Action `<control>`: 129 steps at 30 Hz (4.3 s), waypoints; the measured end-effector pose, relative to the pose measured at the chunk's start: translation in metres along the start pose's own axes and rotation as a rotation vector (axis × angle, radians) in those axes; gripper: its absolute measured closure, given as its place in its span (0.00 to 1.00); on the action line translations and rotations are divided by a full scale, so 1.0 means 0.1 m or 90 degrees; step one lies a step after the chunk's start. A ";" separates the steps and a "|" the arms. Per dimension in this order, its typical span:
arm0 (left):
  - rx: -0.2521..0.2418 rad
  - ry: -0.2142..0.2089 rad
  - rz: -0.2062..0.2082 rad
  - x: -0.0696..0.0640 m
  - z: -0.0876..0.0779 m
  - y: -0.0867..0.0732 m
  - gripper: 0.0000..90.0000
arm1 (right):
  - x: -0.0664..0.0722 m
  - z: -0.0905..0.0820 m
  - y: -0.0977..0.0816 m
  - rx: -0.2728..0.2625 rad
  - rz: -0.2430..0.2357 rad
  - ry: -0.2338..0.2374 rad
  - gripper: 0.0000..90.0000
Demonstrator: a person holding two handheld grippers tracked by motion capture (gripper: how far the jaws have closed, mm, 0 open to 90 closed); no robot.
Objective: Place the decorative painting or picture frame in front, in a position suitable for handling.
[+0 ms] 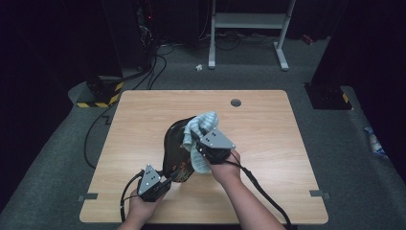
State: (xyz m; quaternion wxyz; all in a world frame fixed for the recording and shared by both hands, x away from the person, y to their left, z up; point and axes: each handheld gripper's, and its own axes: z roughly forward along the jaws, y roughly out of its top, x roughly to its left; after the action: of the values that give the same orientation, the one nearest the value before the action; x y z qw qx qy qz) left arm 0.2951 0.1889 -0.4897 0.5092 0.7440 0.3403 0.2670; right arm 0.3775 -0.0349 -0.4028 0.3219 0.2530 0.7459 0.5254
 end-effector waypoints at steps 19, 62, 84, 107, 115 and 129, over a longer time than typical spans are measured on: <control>-0.001 -0.002 -0.002 0.01 0.01 0.00 0.84 | 0.28 -0.09 0.01 -0.033 -0.008 0.054 0.81; 0.001 -0.003 -0.002 0.00 0.00 0.00 0.84 | 0.21 -0.05 -0.24 -0.005 0.011 0.032 0.80; 0.000 -0.003 -0.004 0.00 0.00 0.00 0.84 | 0.16 -0.02 -0.34 0.020 0.011 0.020 0.81; 0.000 -0.007 -0.006 0.00 0.00 0.00 0.84 | -0.10 0.07 -0.40 0.038 0.044 -0.025 0.81; -0.002 -0.006 -0.010 0.00 0.01 -0.01 0.84 | 0.09 -0.01 -0.38 0.030 0.022 0.007 0.81; -0.002 -0.007 -0.009 0.01 0.01 -0.01 0.84 | 0.41 -0.11 -0.37 0.014 0.008 0.057 0.81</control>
State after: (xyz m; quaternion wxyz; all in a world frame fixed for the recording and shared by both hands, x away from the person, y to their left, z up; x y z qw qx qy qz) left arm 0.2960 0.1893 -0.4904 0.5143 0.7423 0.3420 0.2599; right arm 0.3408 -0.0242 -0.4440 0.2819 0.2376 0.7637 0.5299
